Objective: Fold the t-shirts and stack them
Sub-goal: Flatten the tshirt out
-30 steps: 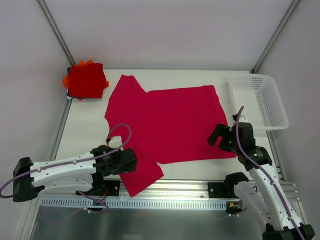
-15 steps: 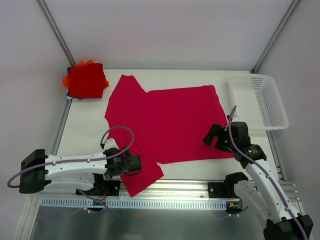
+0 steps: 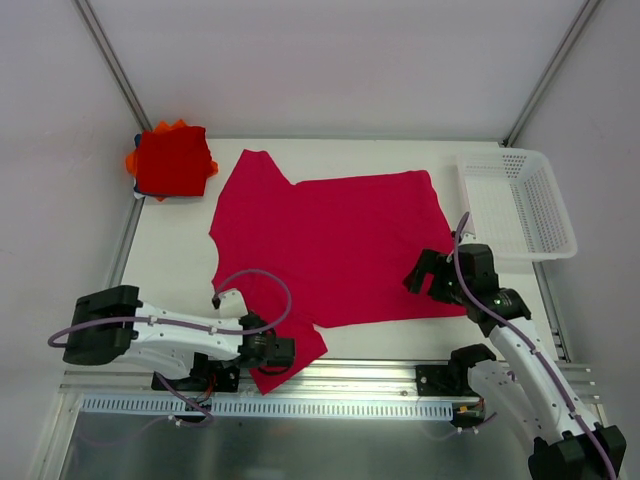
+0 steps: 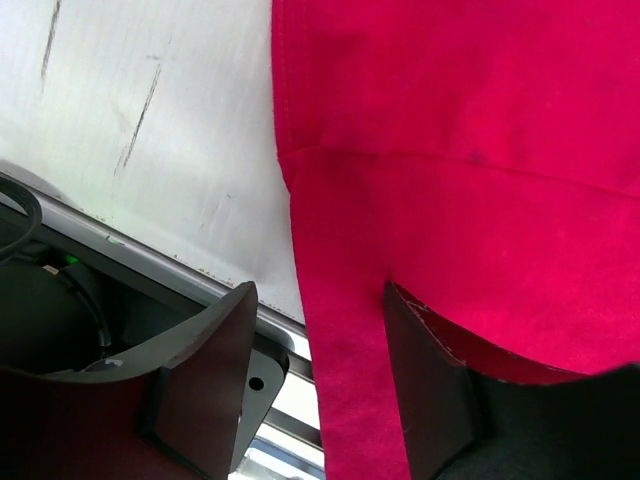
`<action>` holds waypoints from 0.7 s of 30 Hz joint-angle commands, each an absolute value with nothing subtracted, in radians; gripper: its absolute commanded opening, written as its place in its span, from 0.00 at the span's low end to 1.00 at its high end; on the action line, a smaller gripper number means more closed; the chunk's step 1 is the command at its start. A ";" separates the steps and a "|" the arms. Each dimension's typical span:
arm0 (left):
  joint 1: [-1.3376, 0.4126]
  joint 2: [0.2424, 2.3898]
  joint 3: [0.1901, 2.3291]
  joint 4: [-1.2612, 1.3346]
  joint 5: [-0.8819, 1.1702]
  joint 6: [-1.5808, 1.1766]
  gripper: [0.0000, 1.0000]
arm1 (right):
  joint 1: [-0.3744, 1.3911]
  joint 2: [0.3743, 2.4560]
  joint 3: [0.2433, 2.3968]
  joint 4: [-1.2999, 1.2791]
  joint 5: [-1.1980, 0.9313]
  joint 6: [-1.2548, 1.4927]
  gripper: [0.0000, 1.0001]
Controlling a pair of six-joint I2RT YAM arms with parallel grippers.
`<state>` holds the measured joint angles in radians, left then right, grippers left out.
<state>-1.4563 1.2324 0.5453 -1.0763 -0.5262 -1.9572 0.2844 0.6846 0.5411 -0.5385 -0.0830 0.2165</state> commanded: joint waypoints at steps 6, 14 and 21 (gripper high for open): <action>-1.578 1.354 0.603 -1.108 -0.492 -2.233 0.47 | 0.299 0.696 0.531 -0.517 -0.066 0.219 1.00; -1.623 1.336 0.539 -1.065 -0.479 -2.286 0.22 | 0.305 0.695 0.534 -0.532 -0.038 0.225 0.99; -1.624 1.333 0.522 -1.046 -0.483 -2.280 0.00 | 0.316 0.660 0.580 -0.636 0.081 0.241 0.99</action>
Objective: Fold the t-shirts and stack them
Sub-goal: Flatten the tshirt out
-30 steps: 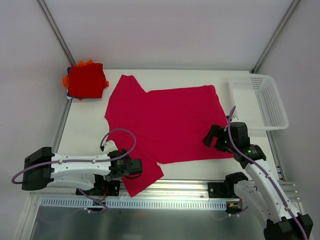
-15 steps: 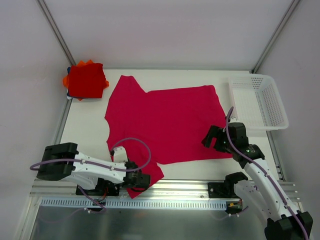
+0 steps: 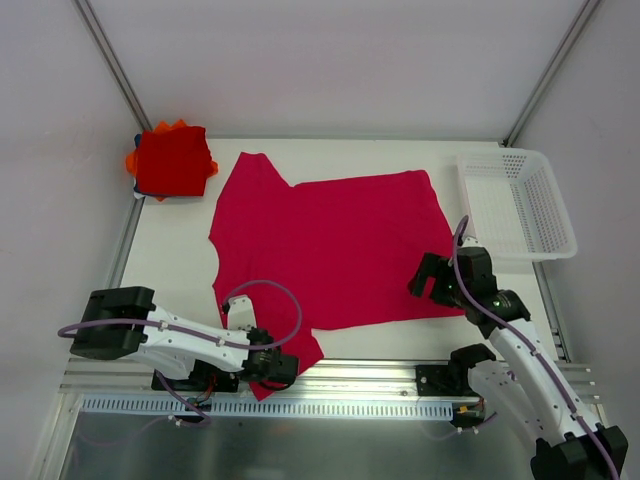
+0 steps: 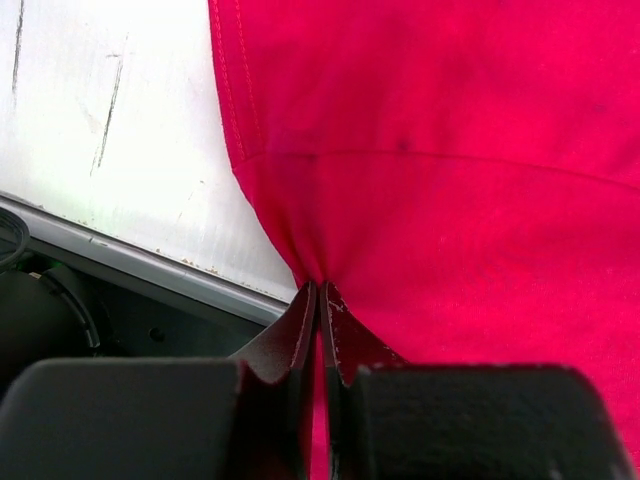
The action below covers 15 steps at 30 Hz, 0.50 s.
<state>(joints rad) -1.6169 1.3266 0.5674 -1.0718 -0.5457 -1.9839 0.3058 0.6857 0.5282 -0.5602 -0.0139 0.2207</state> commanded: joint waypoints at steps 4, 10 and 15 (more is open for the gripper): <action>-1.624 1.327 0.525 -1.046 -0.512 -2.267 0.00 | 0.321 0.631 0.566 -0.675 0.259 0.308 0.99; -1.624 1.292 0.538 -1.048 -0.595 -2.227 0.00 | 0.321 0.684 0.540 -0.661 0.334 0.377 0.99; -1.618 1.244 0.534 -1.054 -0.693 -2.188 0.00 | 0.321 0.778 0.537 -0.643 0.350 0.449 0.99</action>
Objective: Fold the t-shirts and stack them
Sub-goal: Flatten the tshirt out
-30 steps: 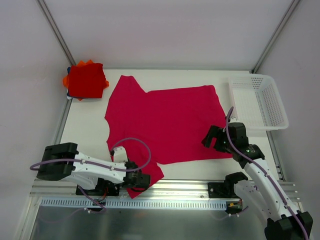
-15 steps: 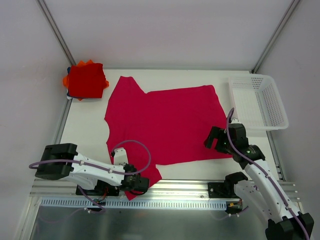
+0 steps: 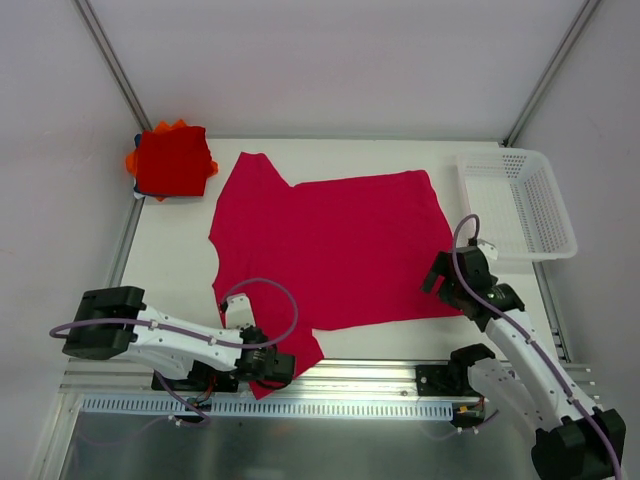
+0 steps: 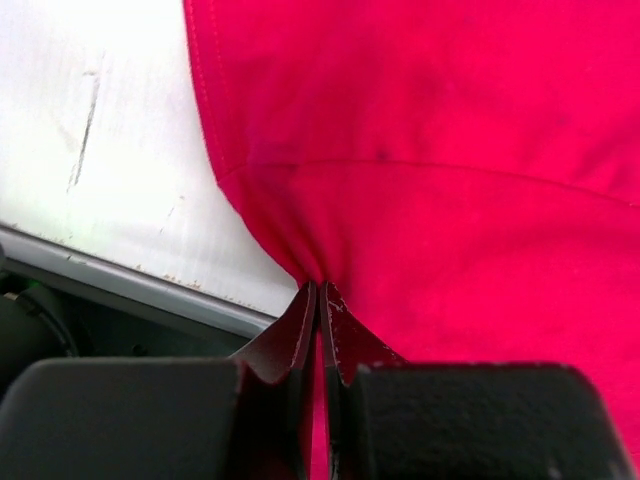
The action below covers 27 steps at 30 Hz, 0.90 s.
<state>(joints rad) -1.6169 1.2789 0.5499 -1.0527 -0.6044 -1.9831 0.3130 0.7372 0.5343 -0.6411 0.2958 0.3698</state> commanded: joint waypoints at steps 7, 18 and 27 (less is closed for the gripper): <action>-1.594 1.077 0.459 -1.052 -0.788 -2.154 0.00 | 0.319 0.906 0.564 -0.684 0.409 0.575 1.00; -1.586 1.049 0.423 -1.051 -0.839 -2.112 0.00 | 0.321 0.983 0.627 -0.873 0.534 0.748 1.00; -1.585 1.000 0.381 -1.043 -0.851 -2.118 0.00 | 0.322 1.114 0.612 -0.798 0.410 0.781 0.99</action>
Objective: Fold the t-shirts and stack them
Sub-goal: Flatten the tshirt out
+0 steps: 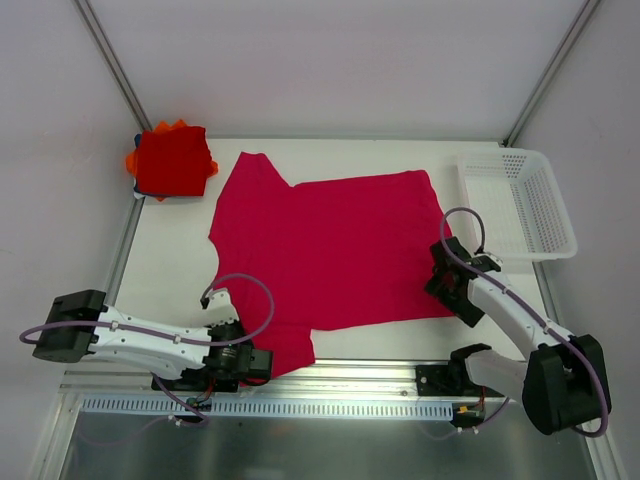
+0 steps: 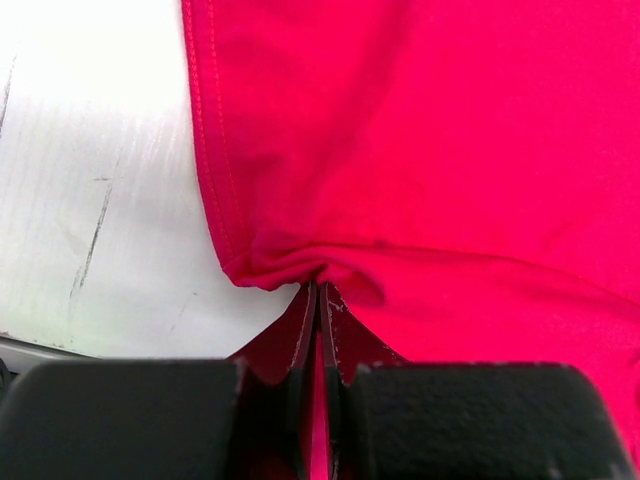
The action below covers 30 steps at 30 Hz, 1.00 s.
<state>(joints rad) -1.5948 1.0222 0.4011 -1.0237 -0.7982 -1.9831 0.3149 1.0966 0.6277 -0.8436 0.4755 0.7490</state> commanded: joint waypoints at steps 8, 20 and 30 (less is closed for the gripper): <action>-1.585 0.976 0.348 -1.035 -0.842 -2.118 0.00 | 0.322 1.177 0.552 -0.624 0.331 0.773 0.99; -1.583 0.986 0.350 -1.025 -0.844 -2.111 0.00 | 0.322 1.192 0.529 -0.595 0.367 0.795 0.94; -1.583 1.014 0.357 -1.017 -0.845 -2.115 0.00 | 0.322 1.124 0.497 -0.620 0.394 0.798 0.06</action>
